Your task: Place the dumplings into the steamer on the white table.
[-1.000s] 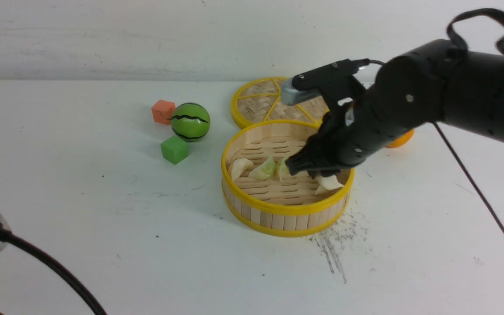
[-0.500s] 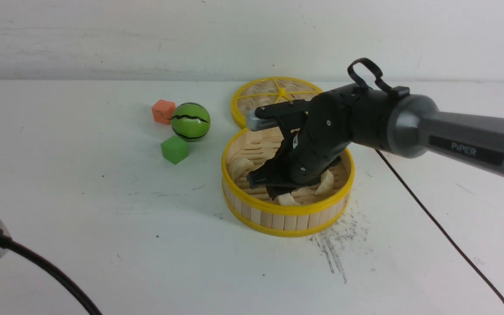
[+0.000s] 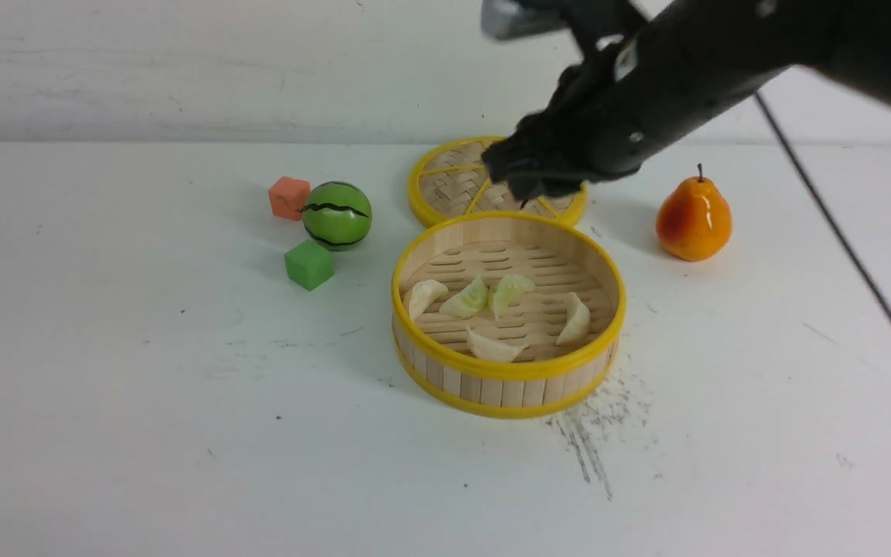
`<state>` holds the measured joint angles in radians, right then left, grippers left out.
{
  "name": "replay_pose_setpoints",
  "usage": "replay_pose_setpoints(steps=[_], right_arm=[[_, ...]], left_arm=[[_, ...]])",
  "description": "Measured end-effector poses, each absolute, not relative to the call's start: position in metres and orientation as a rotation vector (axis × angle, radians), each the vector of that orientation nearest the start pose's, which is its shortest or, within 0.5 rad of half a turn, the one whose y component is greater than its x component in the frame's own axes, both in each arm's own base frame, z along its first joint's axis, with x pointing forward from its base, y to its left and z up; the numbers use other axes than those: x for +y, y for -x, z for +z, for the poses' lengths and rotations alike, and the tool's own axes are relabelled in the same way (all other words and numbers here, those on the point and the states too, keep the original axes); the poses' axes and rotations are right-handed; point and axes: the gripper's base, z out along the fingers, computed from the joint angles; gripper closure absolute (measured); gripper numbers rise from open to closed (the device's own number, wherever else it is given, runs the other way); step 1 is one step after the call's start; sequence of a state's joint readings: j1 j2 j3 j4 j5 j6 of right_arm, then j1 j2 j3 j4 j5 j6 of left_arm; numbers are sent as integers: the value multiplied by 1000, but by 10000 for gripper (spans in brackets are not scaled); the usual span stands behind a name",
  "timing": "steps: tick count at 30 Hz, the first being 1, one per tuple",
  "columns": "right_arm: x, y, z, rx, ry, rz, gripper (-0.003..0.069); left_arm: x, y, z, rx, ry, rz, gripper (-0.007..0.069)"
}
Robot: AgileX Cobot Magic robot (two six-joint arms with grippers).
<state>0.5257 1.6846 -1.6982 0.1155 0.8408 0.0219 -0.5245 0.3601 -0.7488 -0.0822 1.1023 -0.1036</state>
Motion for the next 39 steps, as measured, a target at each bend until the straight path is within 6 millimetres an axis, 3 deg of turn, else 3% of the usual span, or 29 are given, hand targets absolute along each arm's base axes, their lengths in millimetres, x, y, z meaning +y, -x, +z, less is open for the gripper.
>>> replay_pose_setpoints(steps=[4,6,12,19,29,39], right_arm=[[173,-284,417,2148,531,430,637],[161,-263,424,2091,513,441,671],[119,-196,412,1888,441,472,680],[87,-144,391,1694,378,497,679],[65,-108,399,1519,342,512,675],[64,-106,399,1521,349,507,673]], left_arm=[[-11,-7,330,2035,-434,-488,568],[-8,-2,325,1973,-412,-508,568],[-11,-8,308,1826,-331,-570,561],[-15,-16,298,1805,-319,-576,554],[-16,-18,287,1852,-325,-567,545],[-16,-18,285,1877,-330,-562,536]])
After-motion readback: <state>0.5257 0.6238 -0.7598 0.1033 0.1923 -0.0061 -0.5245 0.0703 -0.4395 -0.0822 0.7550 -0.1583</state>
